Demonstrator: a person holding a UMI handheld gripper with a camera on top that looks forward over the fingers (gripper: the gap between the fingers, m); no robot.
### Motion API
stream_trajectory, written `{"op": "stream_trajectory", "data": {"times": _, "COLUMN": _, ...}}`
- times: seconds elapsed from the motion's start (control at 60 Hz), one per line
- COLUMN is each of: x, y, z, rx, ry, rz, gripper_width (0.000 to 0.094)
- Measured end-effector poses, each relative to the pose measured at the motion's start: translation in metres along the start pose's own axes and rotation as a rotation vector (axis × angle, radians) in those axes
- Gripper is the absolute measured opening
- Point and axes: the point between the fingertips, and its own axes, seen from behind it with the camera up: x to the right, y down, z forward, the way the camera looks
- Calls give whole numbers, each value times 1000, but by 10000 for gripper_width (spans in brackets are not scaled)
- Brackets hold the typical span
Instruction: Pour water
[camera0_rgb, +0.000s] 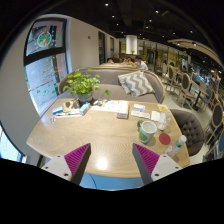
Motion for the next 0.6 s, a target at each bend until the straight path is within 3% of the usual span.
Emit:
{"op": "stream_trajectory", "data": {"times": 0.383, "x": 201, "y": 131, "z": 7, "rx": -44, "ry": 54, "rz": 82, "gripper_width": 856}}
{"op": "stream_trajectory", "data": {"times": 0.6, "x": 288, "y": 139, "z": 57, "rx": 53, "ry": 99, "rz": 98, "gripper_width": 856}}
